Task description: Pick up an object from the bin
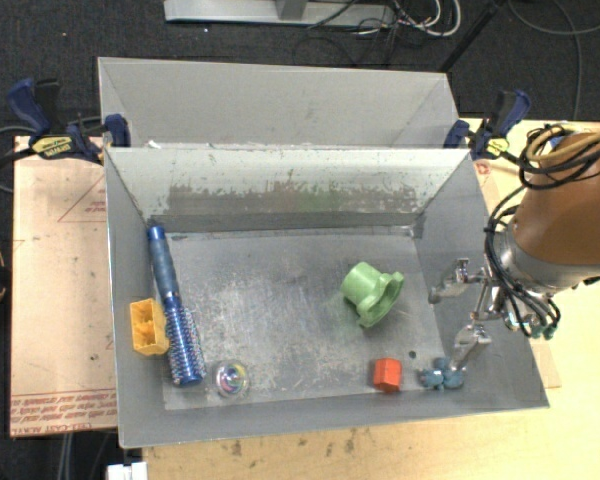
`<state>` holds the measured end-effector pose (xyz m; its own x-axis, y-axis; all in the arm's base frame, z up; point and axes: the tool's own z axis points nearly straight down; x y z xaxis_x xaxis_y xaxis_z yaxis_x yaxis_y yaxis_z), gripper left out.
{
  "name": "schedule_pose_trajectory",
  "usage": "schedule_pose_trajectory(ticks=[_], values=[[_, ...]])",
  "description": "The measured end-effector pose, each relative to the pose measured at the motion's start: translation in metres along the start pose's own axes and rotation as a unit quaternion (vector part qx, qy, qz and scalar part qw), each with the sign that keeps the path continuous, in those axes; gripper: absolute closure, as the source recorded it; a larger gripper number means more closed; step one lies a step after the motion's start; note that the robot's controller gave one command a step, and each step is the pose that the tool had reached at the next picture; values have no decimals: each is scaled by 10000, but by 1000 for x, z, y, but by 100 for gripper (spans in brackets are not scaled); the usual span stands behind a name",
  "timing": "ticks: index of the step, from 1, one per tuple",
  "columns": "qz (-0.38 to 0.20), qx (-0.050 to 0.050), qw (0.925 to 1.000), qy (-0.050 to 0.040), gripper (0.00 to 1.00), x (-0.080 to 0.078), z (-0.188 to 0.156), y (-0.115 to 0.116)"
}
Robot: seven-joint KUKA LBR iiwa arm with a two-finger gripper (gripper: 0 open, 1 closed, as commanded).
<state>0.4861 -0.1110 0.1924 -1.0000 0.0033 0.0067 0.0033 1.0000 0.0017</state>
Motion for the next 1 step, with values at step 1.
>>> schedule_pose_trajectory(ticks=[1], values=[[-747,29,9971,-133,0,-6,117,70]])
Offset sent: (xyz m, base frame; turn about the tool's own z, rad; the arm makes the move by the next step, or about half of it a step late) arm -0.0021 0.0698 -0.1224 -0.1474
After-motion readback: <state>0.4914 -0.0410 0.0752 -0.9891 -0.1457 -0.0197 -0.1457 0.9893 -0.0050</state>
